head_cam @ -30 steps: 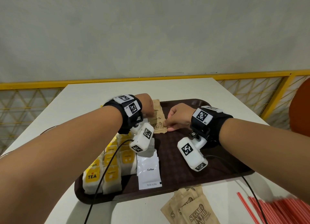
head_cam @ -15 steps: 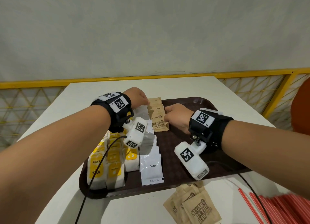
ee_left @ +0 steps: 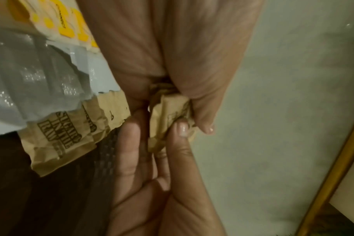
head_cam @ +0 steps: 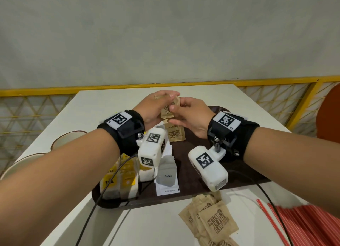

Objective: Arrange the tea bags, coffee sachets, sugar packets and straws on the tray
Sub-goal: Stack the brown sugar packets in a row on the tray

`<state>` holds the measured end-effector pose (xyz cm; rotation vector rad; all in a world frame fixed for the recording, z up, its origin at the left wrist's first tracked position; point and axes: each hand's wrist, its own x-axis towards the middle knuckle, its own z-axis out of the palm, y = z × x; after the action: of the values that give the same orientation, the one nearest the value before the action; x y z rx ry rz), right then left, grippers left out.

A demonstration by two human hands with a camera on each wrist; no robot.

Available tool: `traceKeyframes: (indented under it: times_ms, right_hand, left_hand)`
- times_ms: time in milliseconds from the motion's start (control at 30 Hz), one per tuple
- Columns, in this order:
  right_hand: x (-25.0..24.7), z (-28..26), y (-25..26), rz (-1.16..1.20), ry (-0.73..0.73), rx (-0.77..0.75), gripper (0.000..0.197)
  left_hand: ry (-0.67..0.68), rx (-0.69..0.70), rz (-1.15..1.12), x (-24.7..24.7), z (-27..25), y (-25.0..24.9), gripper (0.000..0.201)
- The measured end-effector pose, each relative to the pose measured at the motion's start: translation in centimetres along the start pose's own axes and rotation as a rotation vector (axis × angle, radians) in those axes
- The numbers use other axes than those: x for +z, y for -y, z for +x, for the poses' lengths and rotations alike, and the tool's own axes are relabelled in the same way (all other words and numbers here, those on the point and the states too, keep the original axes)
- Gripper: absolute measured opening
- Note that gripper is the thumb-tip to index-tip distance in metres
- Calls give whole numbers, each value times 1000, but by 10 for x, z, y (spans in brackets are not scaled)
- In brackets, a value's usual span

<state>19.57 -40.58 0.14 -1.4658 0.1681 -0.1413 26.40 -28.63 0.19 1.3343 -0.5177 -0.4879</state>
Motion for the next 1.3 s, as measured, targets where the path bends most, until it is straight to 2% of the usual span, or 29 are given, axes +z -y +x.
traceKeyframes:
  times_ms: [167, 267, 367, 500, 600, 767, 900, 1133, 1300]
  right_hand:
    - [0, 1, 3, 33, -58, -6, 13]
    - [1, -1, 3, 72, 11, 30, 7]
    - [3, -2, 3, 109, 55, -22, 6]
    - [5, -2, 3, 95, 87, -12, 6]
    - [0, -1, 4, 8, 37, 41, 4]
    - [-22, -2, -4, -67, 6, 175, 4]
    - [-32, -6, -18, -148, -2, 240, 6]
    - [-44, 0, -38, -424, -84, 246, 15]
    - [-51, 2, -43, -711, -61, 147, 20]
  left_hand:
    - [-179, -2, -89, 6, -1, -5, 18]
    - [-226, 13, -19, 7, 0, -8, 18]
    - [-253, -6, 28, 4, 2, -10, 24]
    - [-183, -54, 162, -4, 3, -10, 36]
    - [-120, -40, 297, -10, -1, -9, 25]
    - [-51, -81, 709, -17, -1, -14, 8]
    - [70, -130, 1052, -10, 10, -14, 16]
    - [181, -125, 1348, 8, 24, 0, 18]
    - [229, -118, 1448, 11, 28, 6, 16]
